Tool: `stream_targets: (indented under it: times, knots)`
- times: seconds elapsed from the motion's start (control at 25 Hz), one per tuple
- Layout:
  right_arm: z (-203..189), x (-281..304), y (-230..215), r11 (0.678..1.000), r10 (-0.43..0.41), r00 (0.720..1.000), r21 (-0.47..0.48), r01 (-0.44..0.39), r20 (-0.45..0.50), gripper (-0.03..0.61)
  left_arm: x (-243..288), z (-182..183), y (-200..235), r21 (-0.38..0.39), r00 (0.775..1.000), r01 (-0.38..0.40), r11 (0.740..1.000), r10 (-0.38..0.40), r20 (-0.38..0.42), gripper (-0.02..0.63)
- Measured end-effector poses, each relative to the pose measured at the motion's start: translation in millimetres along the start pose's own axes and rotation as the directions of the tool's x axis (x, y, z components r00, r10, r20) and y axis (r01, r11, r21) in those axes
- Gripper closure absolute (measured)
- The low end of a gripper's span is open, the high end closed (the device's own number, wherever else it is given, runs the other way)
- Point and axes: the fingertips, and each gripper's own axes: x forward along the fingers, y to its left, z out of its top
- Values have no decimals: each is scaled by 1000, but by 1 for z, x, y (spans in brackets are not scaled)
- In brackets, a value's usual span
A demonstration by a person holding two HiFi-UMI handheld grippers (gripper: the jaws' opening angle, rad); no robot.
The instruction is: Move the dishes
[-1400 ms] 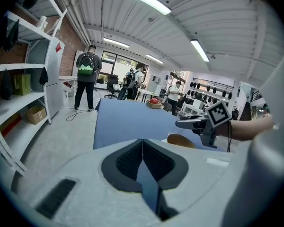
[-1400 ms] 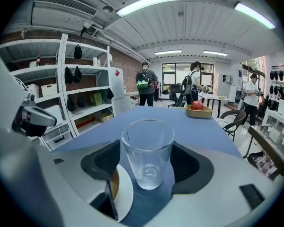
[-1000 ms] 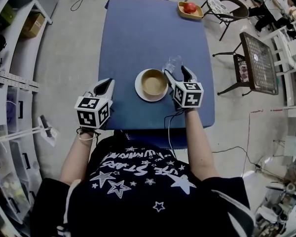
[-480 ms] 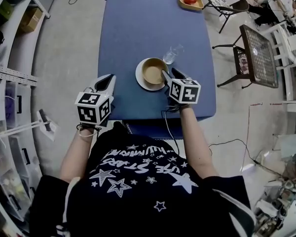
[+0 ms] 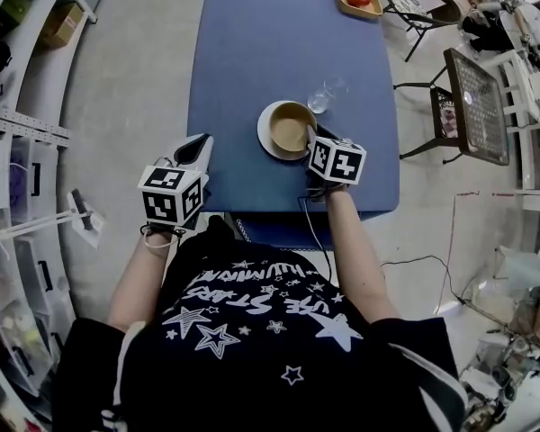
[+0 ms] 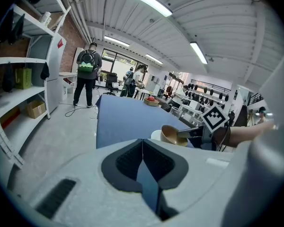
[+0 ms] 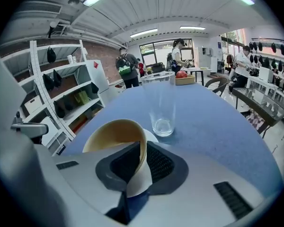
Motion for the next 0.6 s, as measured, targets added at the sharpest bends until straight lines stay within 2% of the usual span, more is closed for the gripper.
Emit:
stream_targets:
  times: [0.08,0.24,0.6]
  knots:
    - [2,1,-1,1000,-19,1000,12,19,13,545,-2,-1,4,-1,1000,-2,1000,2,1,594]
    - [7,0,3,999,-31,999,30,31,24,551,-6,0,12,-5,1000,-7,1000,7,7,594]
    - [34,-1,32,996,-1,996,84,-6,85,557,-10,7,31,-3,1000,2,1000,-2,22,594]
